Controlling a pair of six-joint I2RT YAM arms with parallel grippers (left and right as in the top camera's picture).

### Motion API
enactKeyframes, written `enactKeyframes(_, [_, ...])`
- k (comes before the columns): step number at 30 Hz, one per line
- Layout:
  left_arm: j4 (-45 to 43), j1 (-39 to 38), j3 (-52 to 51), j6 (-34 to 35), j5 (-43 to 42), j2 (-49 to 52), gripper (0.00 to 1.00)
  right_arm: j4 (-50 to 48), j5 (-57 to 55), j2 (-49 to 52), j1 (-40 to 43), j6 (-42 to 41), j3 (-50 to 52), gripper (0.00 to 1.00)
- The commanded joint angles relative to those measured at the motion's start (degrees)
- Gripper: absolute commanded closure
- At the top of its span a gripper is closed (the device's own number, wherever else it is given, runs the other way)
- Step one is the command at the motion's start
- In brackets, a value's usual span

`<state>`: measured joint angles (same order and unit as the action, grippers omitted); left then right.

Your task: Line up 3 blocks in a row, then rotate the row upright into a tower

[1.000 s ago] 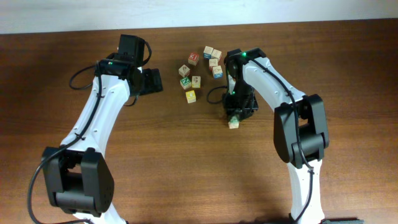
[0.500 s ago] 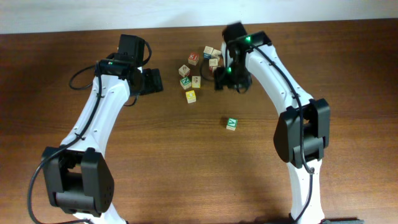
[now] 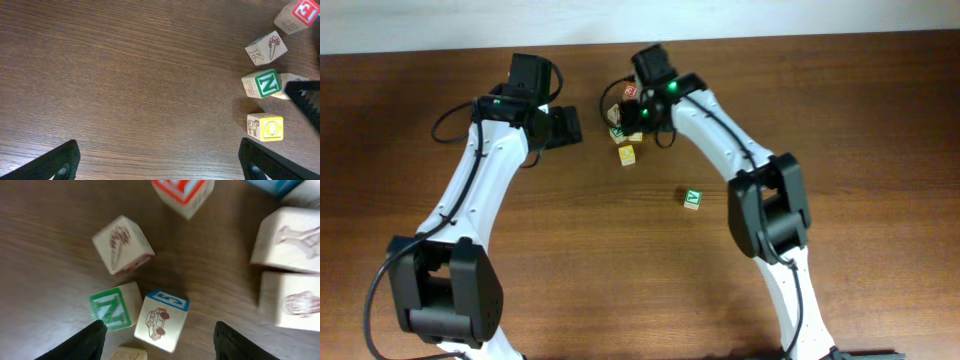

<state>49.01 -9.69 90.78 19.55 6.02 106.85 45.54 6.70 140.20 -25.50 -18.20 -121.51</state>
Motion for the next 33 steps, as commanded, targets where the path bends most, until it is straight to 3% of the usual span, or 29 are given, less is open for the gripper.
enactKeyframes(1, [0.3,2.5,1.1,0.8,0.0,0.6,0.01,-0.9,-6.7,1.9,-0.9,-4.9,-0.6,0.35])
enactKeyframes(12, [2.3,6.8,1.1,0.8,0.0,0.6,0.01,-3.5,-10.4,2.9,-0.7,-5.3,-0.6,0.42])
enactKeyframes(25, [3.1,6.8,1.1,0.8,0.0,0.6,0.00,6.6,-8.3,2.9,-0.7,-10.4,-0.7,0.43])
enactKeyframes(30, [3.2,6.8,1.1,0.8,0.0,0.6,0.01,3.5,-8.9,2.9,-0.6,-8.2,-0.7,0.43])
enactKeyframes(33, [3.6,6.8,1.1,0.8,0.0,0.6,0.01,2.0,-8.9,2.9,-0.6,-7.1,-0.7,0.50])
